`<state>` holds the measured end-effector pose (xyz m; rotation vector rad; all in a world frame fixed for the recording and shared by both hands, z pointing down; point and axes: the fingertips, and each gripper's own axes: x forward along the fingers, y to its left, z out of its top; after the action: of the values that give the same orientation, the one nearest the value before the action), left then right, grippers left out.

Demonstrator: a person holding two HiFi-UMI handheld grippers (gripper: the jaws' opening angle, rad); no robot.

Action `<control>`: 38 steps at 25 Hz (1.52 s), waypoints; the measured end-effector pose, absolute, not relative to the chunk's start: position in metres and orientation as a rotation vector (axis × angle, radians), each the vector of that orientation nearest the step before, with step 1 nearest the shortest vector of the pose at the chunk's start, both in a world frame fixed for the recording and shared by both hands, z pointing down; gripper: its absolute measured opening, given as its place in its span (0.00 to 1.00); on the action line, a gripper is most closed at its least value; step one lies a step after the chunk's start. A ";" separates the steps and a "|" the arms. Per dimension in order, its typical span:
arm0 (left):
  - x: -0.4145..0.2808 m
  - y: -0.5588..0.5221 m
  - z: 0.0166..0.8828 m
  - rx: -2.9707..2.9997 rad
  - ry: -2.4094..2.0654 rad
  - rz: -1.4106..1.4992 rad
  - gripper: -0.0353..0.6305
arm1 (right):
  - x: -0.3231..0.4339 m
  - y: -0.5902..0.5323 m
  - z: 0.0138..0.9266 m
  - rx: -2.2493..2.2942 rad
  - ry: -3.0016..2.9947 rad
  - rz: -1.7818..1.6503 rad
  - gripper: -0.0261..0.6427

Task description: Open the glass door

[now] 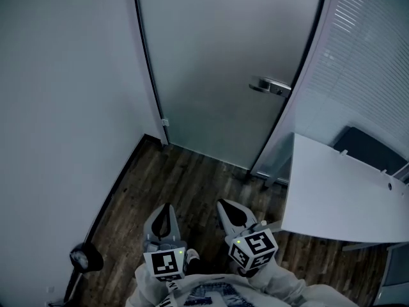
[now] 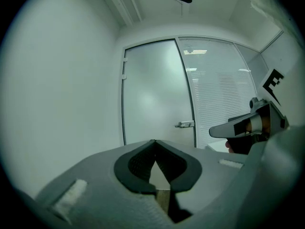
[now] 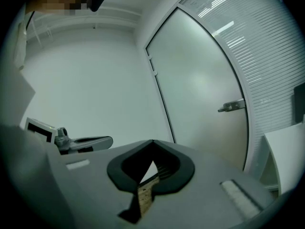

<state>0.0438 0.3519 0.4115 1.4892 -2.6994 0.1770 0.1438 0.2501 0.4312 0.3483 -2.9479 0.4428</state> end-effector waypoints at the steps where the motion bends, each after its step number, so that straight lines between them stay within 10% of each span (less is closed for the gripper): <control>1: 0.032 0.353 0.414 1.480 -2.699 0.165 0.06 | 0.131 0.250 0.433 0.350 -2.944 0.444 0.05; 38: -0.158 -0.055 0.440 2.052 -2.331 0.251 0.06 | -0.015 -0.125 0.469 1.050 -2.805 0.569 0.05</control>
<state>-0.1579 -0.0551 0.4400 2.0517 -2.3313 0.2513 -0.0153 -0.1253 0.4694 1.0495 -2.8047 0.5691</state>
